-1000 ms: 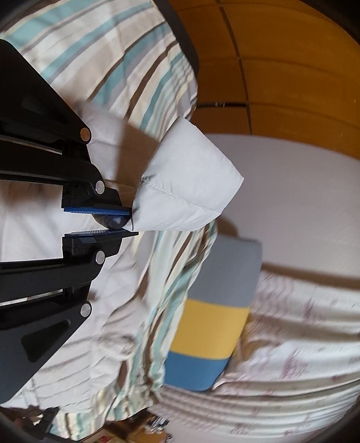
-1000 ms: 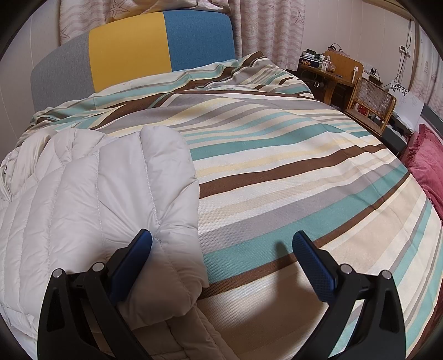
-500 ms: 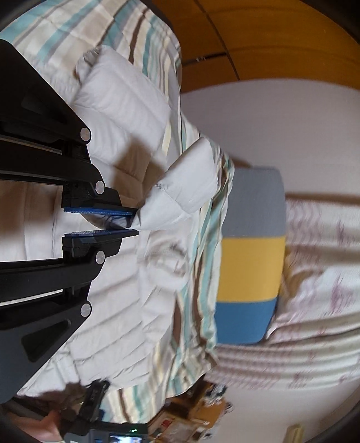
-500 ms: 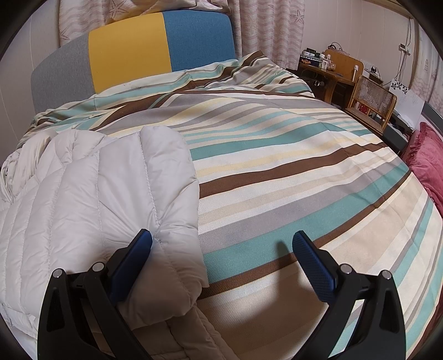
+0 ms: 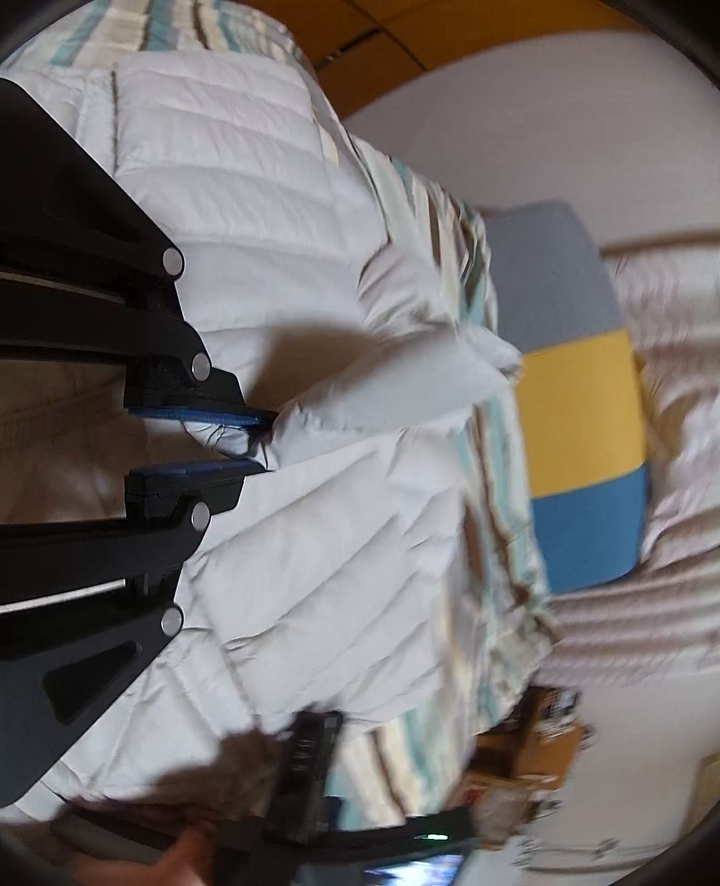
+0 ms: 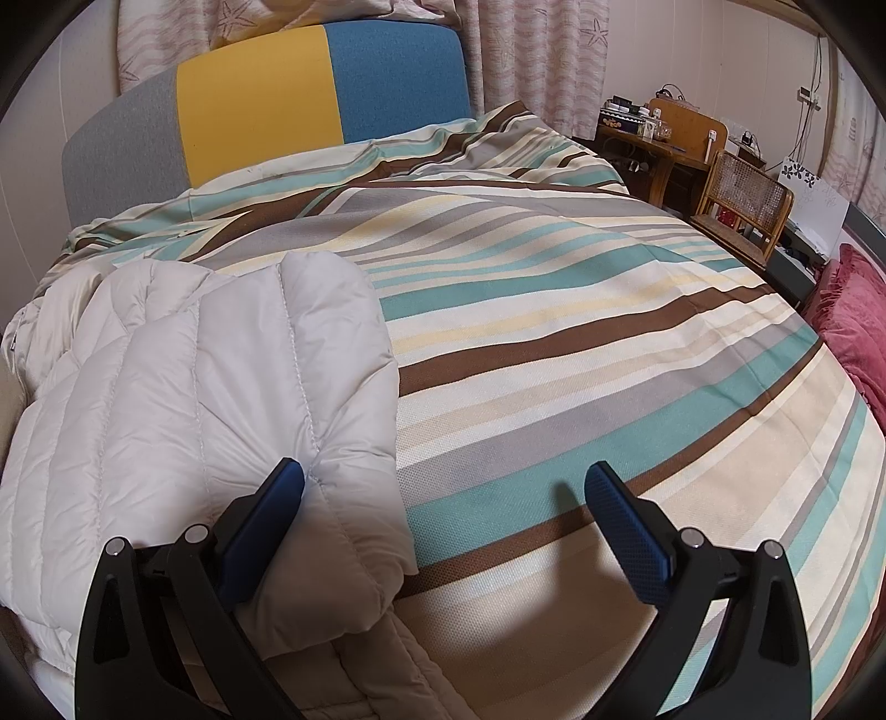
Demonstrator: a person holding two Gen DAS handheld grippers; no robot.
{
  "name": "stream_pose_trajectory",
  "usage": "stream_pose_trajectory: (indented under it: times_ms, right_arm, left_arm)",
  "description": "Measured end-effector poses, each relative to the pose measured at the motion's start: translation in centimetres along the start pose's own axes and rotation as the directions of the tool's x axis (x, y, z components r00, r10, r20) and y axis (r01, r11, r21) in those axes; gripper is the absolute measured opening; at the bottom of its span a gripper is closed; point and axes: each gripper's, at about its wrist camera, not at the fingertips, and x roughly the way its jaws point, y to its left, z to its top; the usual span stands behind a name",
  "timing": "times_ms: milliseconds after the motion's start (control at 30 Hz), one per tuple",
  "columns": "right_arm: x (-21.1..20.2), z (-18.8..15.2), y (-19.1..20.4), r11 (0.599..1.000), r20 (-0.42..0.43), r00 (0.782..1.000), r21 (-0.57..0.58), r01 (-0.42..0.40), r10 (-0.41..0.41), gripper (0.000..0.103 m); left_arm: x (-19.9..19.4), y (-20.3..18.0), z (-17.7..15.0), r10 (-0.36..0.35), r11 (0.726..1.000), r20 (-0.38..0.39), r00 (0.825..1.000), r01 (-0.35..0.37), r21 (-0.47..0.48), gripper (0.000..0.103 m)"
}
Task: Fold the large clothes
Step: 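Lift the sleeve with the left gripper and lay it across the jacket body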
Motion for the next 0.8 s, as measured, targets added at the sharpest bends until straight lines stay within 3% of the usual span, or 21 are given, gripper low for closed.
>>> stream_pose_trajectory:
  times_ms: [67,100,133,200,333,500,567,633,700,800]
  right_arm:
    - [0.0,0.0,0.0,1.0,0.0,1.0,0.0,0.0,0.0,0.101]
    - [0.0,0.0,0.0,1.0,0.0,1.0,0.0,0.0,0.0,0.101]
    - [0.0,0.0,0.1,1.0,0.0,1.0,0.0,0.0,0.0,0.101]
    - [0.0,0.0,0.0,1.0,0.001,1.0,0.0,0.001,-0.001,0.101]
    - [0.0,0.0,0.0,1.0,0.004,1.0,0.002,-0.002,0.001,0.101]
    - [-0.5,0.5,0.4,1.0,0.0,1.0,-0.018,-0.008,0.008,0.101]
    - [-1.9,0.9,1.1,0.999,0.026,1.0,-0.051,-0.014,0.015,0.101]
    - [-4.1,1.2,2.3,0.994,0.077,0.994,-0.078,-0.076,0.082,0.101]
    - [-6.2,1.7,4.3,0.982,0.12,0.979,-0.104,-0.155,0.167,0.101]
    - [-7.7,2.4,8.9,0.952,0.131,0.953,-0.181,-0.249,0.274,0.101]
  left_arm:
    - [0.0,-0.7,-0.1,-0.01,0.999,-0.007,1.0,0.011,0.032,0.047]
    - [-0.7,-0.9,-0.2,-0.025,0.999,0.016,1.0,0.024,0.042,0.076]
    - [-1.5,-1.0,-0.3,-0.037,0.998,0.042,0.998,0.035,0.044,0.09]
    - [-3.7,-0.9,-0.4,-0.086,0.996,0.106,0.991,0.081,0.049,0.091]
    - [-5.8,1.2,-0.6,-0.092,0.996,0.12,0.989,0.093,-0.004,0.091]
    - [-6.8,9.0,-1.4,0.016,0.981,0.092,0.996,0.002,-0.193,0.091]
    - [-6.6,13.5,-1.7,0.085,0.955,0.067,0.994,-0.062,-0.291,0.091]
    - [-6.4,17.7,-2.3,0.166,0.914,0.038,0.985,-0.139,-0.381,0.091]
    - [-5.8,21.6,-3.1,0.238,0.856,-0.014,0.971,-0.216,-0.469,0.091]
    - [-4.8,24.9,-4.4,0.287,0.797,-0.08,0.955,-0.284,-0.533,0.084]
